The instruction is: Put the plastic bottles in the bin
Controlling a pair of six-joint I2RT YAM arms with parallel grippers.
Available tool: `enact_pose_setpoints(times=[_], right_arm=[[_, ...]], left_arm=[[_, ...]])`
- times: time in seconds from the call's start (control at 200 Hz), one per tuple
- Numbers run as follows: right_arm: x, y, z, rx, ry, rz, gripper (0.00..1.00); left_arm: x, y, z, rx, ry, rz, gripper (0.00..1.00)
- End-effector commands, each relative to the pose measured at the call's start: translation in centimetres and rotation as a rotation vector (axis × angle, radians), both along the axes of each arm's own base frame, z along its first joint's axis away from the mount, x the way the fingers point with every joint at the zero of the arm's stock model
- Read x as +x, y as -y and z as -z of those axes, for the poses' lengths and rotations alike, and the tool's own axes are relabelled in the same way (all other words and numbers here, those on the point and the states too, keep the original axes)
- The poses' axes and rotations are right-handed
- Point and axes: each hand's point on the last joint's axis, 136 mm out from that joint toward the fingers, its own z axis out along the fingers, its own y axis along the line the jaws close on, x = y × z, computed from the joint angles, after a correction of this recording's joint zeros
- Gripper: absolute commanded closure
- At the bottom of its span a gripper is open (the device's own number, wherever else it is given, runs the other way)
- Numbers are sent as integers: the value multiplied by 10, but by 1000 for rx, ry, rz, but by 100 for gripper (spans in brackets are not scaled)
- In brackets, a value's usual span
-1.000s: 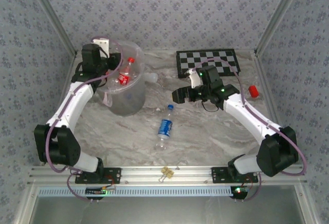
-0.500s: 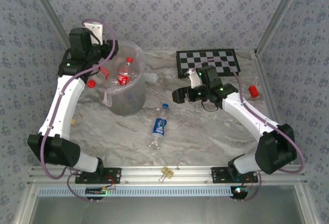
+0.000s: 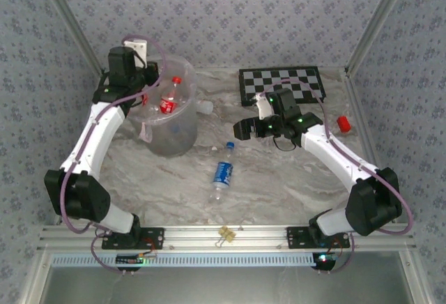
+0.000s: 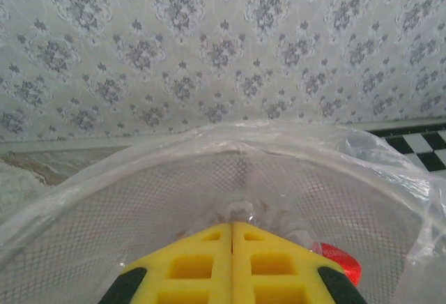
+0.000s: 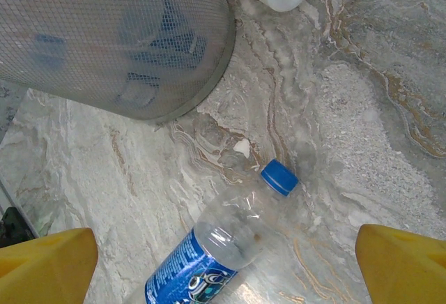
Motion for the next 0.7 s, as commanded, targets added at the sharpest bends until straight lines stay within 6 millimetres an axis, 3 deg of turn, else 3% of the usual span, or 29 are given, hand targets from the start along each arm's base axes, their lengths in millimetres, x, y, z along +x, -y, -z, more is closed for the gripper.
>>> enact_pose_setpoints(times=[0.0, 0.15, 0.245, 0.265, 0.3, 0.34, 0.455, 0.56, 0.695], right_arm=[[3, 0, -5, -10, 8, 13, 3], [12, -1, -4, -22, 26, 8, 3], [25, -3, -4, -36, 86, -37, 1], [26, -3, -1, -43, 89, -50, 1], [34, -5, -13, -38, 124, -67, 0], [38, -6, -15, -47, 122, -82, 0], [43, 0, -1, -118, -14, -16, 4], [28, 3, 28, -204, -165, 74, 11], [-2, -27, 62, -150, -310, 101, 20]], left_arm=[[-18, -2, 99, 22, -268, -10, 100], [-22, 2, 122, -7, -315, -8, 100], [-21, 1, 114, -4, -296, -11, 100], [-21, 1, 109, -3, -288, -10, 100], [-21, 0, 98, 0, -270, -9, 100], [-20, 0, 84, 3, -247, -7, 93], [-22, 0, 44, 13, -185, 7, 76], [-26, 0, 9, 17, -122, 17, 59], [-36, -3, -34, 14, -35, 17, 41]])
